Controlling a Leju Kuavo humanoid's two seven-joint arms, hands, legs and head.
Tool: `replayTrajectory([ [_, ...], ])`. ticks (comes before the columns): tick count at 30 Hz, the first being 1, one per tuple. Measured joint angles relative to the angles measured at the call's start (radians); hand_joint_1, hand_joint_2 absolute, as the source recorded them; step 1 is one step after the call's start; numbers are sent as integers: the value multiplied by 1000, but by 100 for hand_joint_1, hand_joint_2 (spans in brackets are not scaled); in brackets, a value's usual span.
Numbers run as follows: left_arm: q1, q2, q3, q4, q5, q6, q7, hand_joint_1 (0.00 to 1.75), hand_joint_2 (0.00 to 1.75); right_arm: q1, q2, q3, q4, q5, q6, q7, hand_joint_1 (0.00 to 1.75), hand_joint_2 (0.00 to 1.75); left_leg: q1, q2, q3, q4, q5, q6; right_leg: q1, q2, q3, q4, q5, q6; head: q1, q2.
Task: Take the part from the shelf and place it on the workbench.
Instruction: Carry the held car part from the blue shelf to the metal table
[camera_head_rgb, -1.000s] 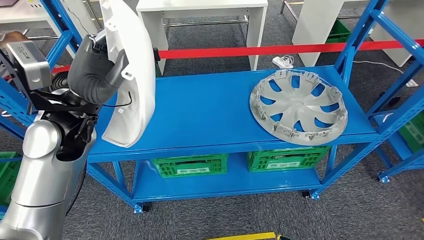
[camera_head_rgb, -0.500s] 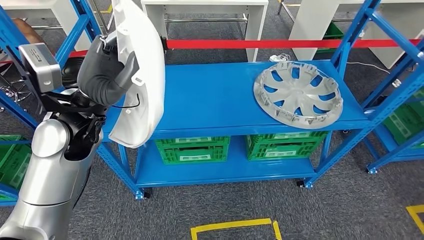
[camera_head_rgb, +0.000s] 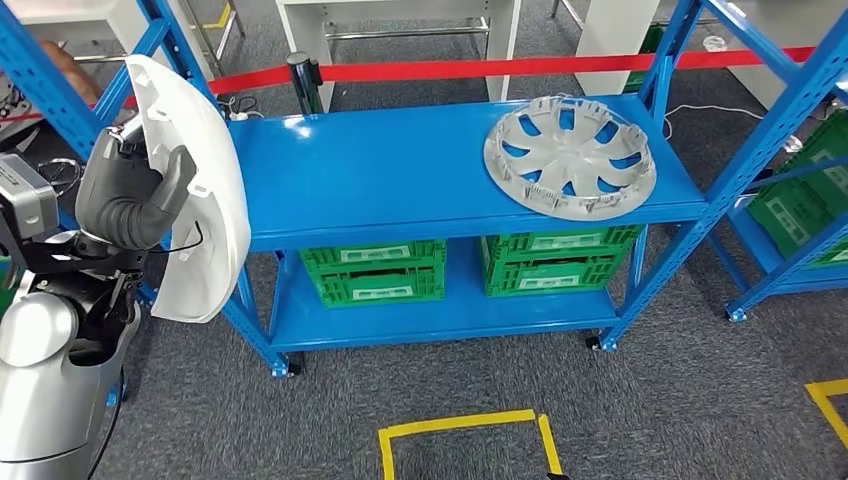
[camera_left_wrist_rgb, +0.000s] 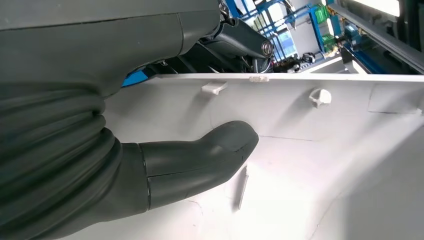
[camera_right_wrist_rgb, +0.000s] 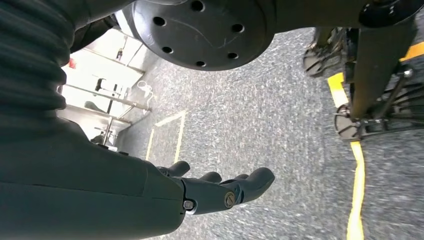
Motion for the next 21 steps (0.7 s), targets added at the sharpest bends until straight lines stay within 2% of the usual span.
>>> replayTrajectory([
  [1, -1, -4, -1, -2, -6, -1, 2, 175, 175, -1, 0, 0, 0, -7, -3, 0, 0, 175, 1, -1, 51, -64, 12, 0, 0, -1, -12, 1, 11, 5, 0, 0],
  [2, -3, -12, -3, -3, -12, -3, 4, 175, 175, -2, 0, -1, 0, -15, -6, 0, 0, 175, 1, -4, 103, -138, 7, 4, 0, -1, -21, 2, 21, 11, 0, 0],
  [3, -6, -22, -5, -3, -18, -6, 6, 175, 175, -2, 0, -3, 0, -22, -11, 1, 0, 175, -1, -7, 140, -194, -5, 10, 1, -1, -25, 2, 31, 18, 0, 0],
  [4, -9, -32, -8, -1, -22, -9, 8, 175, 175, -3, 0, -5, 0, -29, -15, 0, 0, 175, -4, -10, 160, -229, -19, 19, 2, 0, -27, 0, 41, 25, 0, 0],
  [5, -12, -42, -12, 2, -26, -12, 9, 175, 175, -4, 0, -8, 0, -35, -20, 0, 0, 175, -7, -11, 163, -241, -19, 30, 2, 0, -28, -4, 52, 32, 0, 0],
  [6, -16, -52, -17, 5, -27, -15, 9, 175, 175, -3, 0, -12, 0, -40, -24, 0, 0, 175, -8, -9, 154, -239, -11, 42, 0, 1, -29, -7, 60, 39, -2, 0],
  [7, -19, -63, -23, 10, -29, -18, 9, 175, 175, -2, 0, -16, 0, -46, -28, -2, 0, 175, -8, -6, 145, -239, -1, 53, -1, 2, -35, -3, 52, 45, -3, 0],
  [8, -22, -75, -29, 14, -31, -22, 9, 175, 175, -1, 0, -19, 1, -50, -31, -3, 0, 175, -8, -3, 134, -240, 11, 64, -3, 3, -46, 15, 24, 50, -3, 0],
  [9, -23, -88, -36, 18, -34, -26, 9, 175, 175, 0, 1, -23, 1, -54, -34, -4, 0, 175, -7, 0, 121, -241, 24, 73, -4, 4, -62, 54, -23, 54, -2, 0],
  [11, -24, -112, -47, 27, -40, -32, 10, 175, 175, 1, 4, -29, 1, -58, -35, -4, 0, 175, -10, 1, 88, -239, 52, 82, -2, 4, -97, 179, -126, 57, 0, 0],
  [12, -23, -122, -52, 32, -43, -36, 10, 175, 175, 0, 6, -32, 1, -60, -36, -4, 0, 175, -13, 1, 70, -238, 66, 83, -1, 4, -106, 239, -149, 58, 1, 0],
  [13, -22, -129, -56, 39, -45, -39, 11, 175, 175, 0, 6, -35, 1, -62, -36, -4, 0, 175, -16, 1, 51, -236, 79, 84, 1, 4, -103, 276, -147, 56, 1, 0],
  [14, -21, -136, -59, 47, -46, -44, 12, 175, 175, 0, 7, -38, 1, -63, -37, -4, 0, 175, -19, 2, 33, -233, 92, 84, 3, 4, -84, 282, -125, 53, 1, 0],
  [15, -21, -141, -60, 53, -46, -48, 12, 175, 175, 0, 7, -40, 1, -63, -38, -4, 0, 175, -21, 2, 15, -230, 103, 83, 5, 4, -47, 253, -97, 47, 1, 0],
  [16, -21, -146, -60, 59, -47, -51, 11, 175, 175, 0, 7, -41, 1, -63, -38, -4, 0, 175, -23, 2, 0, -227, 114, 82, 9, 4, 4, 196, -84, 39, 0, 0],
  [17, -22, -150, -61, 64, -48, -55, 9, 175, 175, -1, 7, -43, 1, -63, -38, -3, 0, 175, -25, 2, -13, -224, 124, 79, 13, 4, 63, 121, -89, 31, 0, 0],
  [18, -23, -153, -61, 68, -50, -57, 7, 175, 175, -3, 7, -43, 1, -62, -38, -3, 0, 175, -26, 3, -21, -223, 134, 75, 17, 4, 106, 58, -103, 25, 0, 0],
  [19, -25, -155, -62, 72, -53, -59, 4, 175, 175, -4, 8, -44, 1, -61, -38, -2, 0, 175, -26, 4, -24, -223, 142, 70, 21, 4, 132, 13, -119, 20, 0, 0],
  [20, -26, -156, -62, 75, -56, -60, 2, 175, 175, -4, 8, -44, 1, -59, -38, -1, 0, 175, -25, 5, -25, -226, 151, 64, 23, 4, 141, -9, -125, 16, 1, 0],
  [21, -26, -156, -62, 79, -58, -60, 1, 175, 175, -4, 8, -45, 1, -57, -38, -1, 0, 175, -25, 6, -24, -230, 160, 58, 22, 4, 134, -13, -116, 12, 1, 0],
])
